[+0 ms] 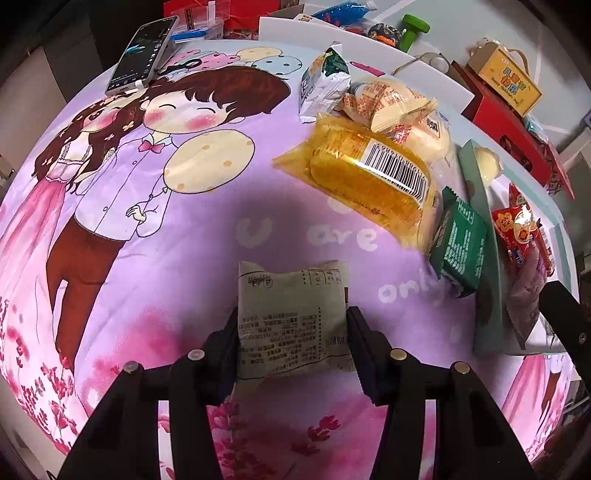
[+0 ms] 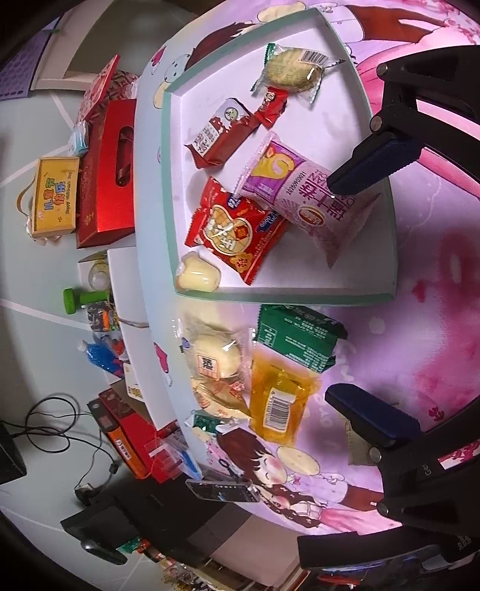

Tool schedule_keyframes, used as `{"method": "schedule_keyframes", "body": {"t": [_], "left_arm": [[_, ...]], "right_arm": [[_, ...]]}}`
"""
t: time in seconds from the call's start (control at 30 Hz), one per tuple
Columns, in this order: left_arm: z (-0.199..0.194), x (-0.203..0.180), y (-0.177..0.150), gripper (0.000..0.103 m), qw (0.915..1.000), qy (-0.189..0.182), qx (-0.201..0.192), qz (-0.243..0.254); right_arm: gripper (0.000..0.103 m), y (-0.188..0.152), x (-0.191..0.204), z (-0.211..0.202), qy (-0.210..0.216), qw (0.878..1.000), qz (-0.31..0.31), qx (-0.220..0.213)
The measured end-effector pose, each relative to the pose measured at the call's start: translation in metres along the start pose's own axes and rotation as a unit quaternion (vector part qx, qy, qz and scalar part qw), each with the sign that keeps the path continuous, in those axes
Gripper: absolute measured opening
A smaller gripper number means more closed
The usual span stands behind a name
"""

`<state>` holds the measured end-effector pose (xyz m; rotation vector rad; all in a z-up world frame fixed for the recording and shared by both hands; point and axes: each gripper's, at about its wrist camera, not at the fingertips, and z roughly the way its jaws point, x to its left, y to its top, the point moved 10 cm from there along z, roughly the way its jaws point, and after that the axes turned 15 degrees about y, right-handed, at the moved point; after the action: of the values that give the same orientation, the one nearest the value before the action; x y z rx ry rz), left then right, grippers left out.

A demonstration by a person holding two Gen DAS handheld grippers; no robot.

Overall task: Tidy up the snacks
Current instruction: 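Grasp white printed packet with left tool while right tool reaches dark green packet, then close right tool on dark green packet while left tool holds white packet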

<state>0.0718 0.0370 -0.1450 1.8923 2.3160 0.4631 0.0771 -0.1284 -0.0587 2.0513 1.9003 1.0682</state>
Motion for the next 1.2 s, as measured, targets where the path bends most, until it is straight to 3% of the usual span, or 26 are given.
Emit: {"method": "schedule_keyframes", "body": {"t": [0.27,0.47,0.57,0.83,0.9,1.0,1.07,1.2], "left_arm": [[0.0,0.001,0.017,0.055,0.9998,-0.017,-0.005,-0.006],[-0.003,-0.001,0.032,0.055,0.9995,-0.023,-0.015,-0.013],[-0.003,0.004,0.041,0.055,0.9994,-0.019,-0.019,-0.021],[-0.004,0.016,0.061,0.055,0.9982,-0.029,-0.027,-0.045],[-0.003,0.02,0.068,0.055,0.998,-0.027,-0.028,-0.051],[-0.002,0.025,0.075,0.055,0.9972,-0.031,-0.028,-0.062],[-0.003,0.029,0.079,0.055,0.9966,-0.034,-0.03,-0.069],[-0.005,0.034,0.086,0.055,0.9959,-0.033,-0.035,-0.077]], "right_arm": [[0.103,0.009,0.003,-0.006,0.035,0.999,0.008,-0.033],[0.102,0.005,0.031,0.009,0.066,0.997,-0.026,-0.018],[0.09,0.006,0.041,0.015,0.079,0.996,-0.039,-0.017],[0.075,0.008,0.051,0.034,0.075,0.995,-0.063,0.003],[0.064,0.01,0.05,0.039,0.072,0.996,-0.06,0.008],[0.063,0.013,0.046,0.048,0.075,0.996,-0.048,0.017],[0.056,0.013,0.042,0.054,0.068,0.997,-0.043,0.022],[0.056,0.013,0.036,0.063,0.067,0.997,-0.021,0.034]]}}
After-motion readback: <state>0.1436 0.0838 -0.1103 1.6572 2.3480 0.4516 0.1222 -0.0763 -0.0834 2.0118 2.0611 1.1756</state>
